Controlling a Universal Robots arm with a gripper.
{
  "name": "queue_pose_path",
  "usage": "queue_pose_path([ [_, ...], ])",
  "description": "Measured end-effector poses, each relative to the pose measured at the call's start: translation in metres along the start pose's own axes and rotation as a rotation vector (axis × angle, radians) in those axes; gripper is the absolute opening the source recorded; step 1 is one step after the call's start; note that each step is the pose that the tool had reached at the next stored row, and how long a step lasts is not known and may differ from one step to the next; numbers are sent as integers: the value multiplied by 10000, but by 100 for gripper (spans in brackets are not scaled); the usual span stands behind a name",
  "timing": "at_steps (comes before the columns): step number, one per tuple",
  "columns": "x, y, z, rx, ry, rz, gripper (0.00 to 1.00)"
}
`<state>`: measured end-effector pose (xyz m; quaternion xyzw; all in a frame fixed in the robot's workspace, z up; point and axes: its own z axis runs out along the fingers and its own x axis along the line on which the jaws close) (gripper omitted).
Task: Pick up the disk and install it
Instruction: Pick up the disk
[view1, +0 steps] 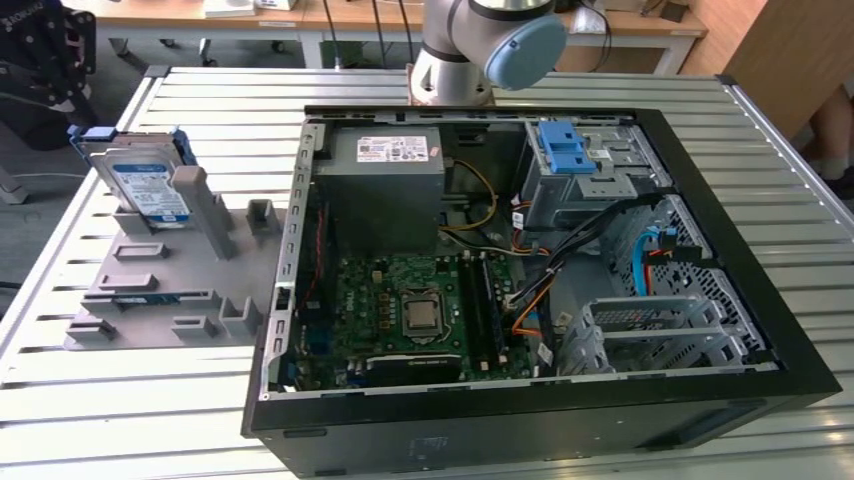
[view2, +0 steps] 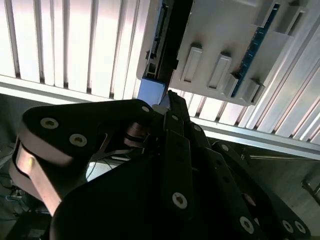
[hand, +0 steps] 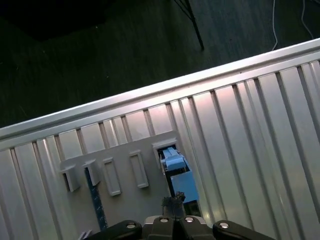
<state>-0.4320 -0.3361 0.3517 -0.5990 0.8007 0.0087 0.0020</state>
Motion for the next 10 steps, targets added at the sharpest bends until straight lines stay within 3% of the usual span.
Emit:
queue_pose_path([
  [4,0,-1,4,49,-25,-615,11],
  [10,0,0,10,37,-16,-1705,11],
])
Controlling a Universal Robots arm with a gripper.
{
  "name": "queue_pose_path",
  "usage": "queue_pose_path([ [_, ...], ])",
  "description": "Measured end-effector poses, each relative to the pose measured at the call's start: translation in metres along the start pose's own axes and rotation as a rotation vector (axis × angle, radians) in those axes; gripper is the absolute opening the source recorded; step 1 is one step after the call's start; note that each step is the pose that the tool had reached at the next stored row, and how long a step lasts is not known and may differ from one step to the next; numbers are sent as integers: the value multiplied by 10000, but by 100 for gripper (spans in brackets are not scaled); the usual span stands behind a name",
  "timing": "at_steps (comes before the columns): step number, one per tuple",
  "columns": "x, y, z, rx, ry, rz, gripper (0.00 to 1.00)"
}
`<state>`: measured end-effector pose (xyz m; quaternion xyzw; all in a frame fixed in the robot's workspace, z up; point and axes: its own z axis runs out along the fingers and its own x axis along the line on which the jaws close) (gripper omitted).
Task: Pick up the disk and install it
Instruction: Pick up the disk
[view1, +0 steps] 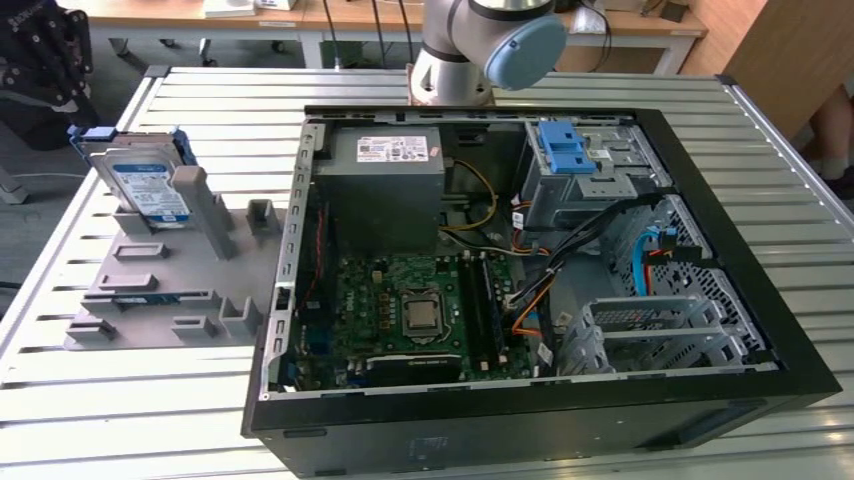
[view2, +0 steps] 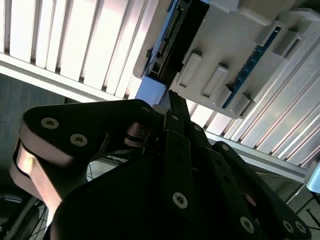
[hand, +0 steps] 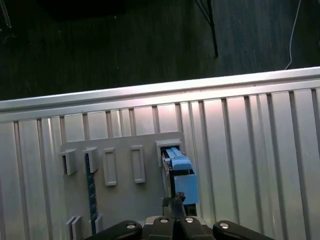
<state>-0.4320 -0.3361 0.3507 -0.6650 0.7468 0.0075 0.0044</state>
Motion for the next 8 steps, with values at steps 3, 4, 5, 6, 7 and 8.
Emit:
queue_pose_path([
  [3,0,0,2,-8,2,-467,17],
  [4,0,0,2,-8,3,-476,23],
  [5,0,0,2,-8,2,-477,29],
  [6,0,0,2,-8,2,-477,29],
  [7,0,0,2,-8,2,-478,35],
  [8,0,0,2,-8,2,-478,35],
])
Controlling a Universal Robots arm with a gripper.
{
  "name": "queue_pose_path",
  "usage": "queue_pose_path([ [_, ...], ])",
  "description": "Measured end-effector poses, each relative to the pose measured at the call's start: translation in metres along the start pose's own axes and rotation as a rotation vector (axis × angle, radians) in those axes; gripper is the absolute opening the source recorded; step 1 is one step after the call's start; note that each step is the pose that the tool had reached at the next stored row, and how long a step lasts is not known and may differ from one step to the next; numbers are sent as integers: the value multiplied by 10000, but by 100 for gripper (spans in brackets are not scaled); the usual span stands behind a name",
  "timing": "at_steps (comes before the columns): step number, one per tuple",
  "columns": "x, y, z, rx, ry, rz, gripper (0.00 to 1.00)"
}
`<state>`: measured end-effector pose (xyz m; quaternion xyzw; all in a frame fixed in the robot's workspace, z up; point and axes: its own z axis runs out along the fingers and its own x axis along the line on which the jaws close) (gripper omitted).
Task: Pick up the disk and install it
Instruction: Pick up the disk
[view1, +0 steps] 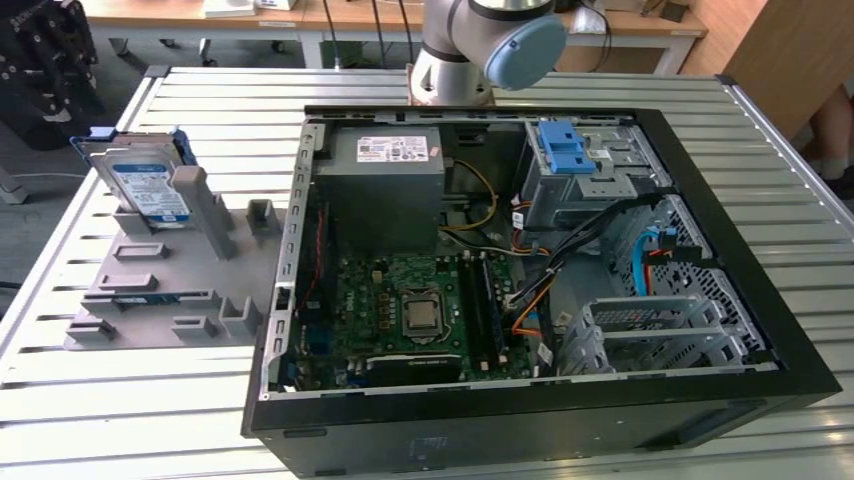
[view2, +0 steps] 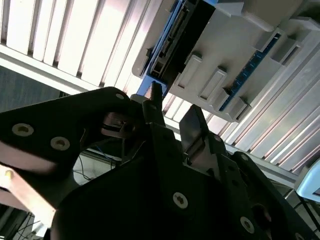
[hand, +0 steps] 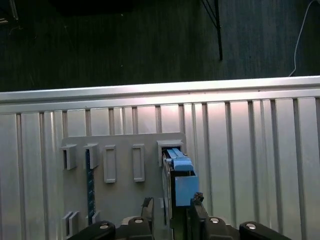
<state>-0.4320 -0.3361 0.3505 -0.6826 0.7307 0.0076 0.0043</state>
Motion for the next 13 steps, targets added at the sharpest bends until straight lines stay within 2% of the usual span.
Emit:
queue_pose_path([
  [3,-3,-1,7,2,2,-2,53],
  [4,-7,0,14,1,3,-1,53],
  [5,-11,1,28,1,3,-3,58],
  [6,-15,2,46,4,2,-8,58],
  [9,-15,4,100,26,1,-71,70],
  [13,-17,4,144,24,3,-173,70],
])
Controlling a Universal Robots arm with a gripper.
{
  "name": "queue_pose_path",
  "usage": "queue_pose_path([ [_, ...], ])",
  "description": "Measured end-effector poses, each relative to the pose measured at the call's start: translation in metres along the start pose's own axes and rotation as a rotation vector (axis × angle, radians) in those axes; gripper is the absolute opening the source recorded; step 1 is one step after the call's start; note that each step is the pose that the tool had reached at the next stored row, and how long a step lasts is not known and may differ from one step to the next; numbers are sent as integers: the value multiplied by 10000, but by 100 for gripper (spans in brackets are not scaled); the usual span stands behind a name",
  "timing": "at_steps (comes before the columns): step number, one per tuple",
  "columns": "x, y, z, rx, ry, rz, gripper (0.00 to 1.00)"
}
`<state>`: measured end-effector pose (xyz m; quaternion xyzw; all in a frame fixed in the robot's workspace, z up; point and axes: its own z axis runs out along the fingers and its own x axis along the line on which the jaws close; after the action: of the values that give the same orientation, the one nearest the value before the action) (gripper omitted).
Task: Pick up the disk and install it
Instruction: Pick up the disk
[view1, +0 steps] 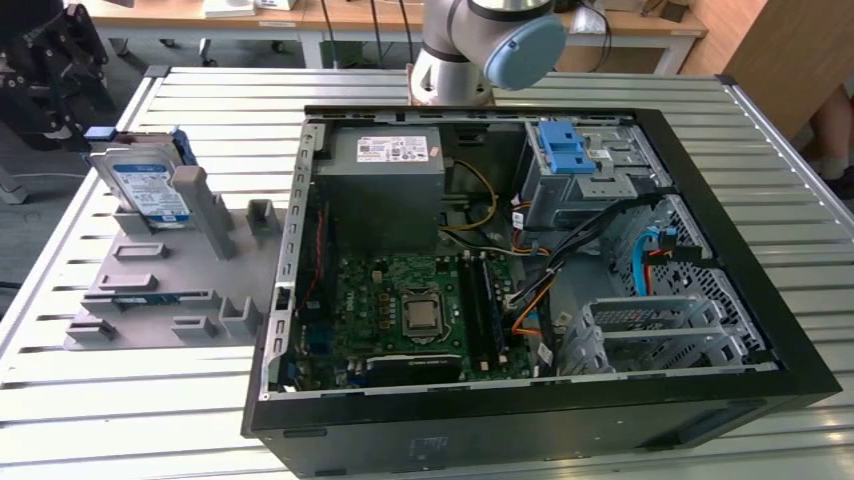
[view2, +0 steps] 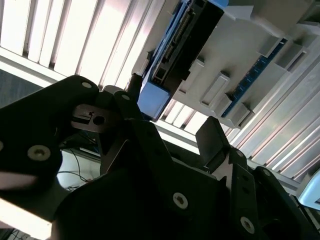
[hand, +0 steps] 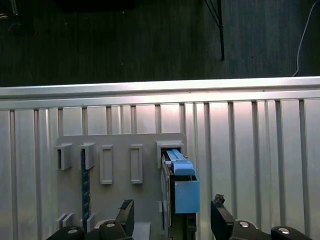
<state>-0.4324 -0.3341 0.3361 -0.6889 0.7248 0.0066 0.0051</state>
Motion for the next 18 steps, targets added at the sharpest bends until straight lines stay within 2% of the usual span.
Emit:
queue_pose_path([
  [8,-14,1,32,1,-1,-3,70],
  [11,-29,21,50,0,0,-3,70],
  [18,-32,63,132,-4,-5,-260,70],
])
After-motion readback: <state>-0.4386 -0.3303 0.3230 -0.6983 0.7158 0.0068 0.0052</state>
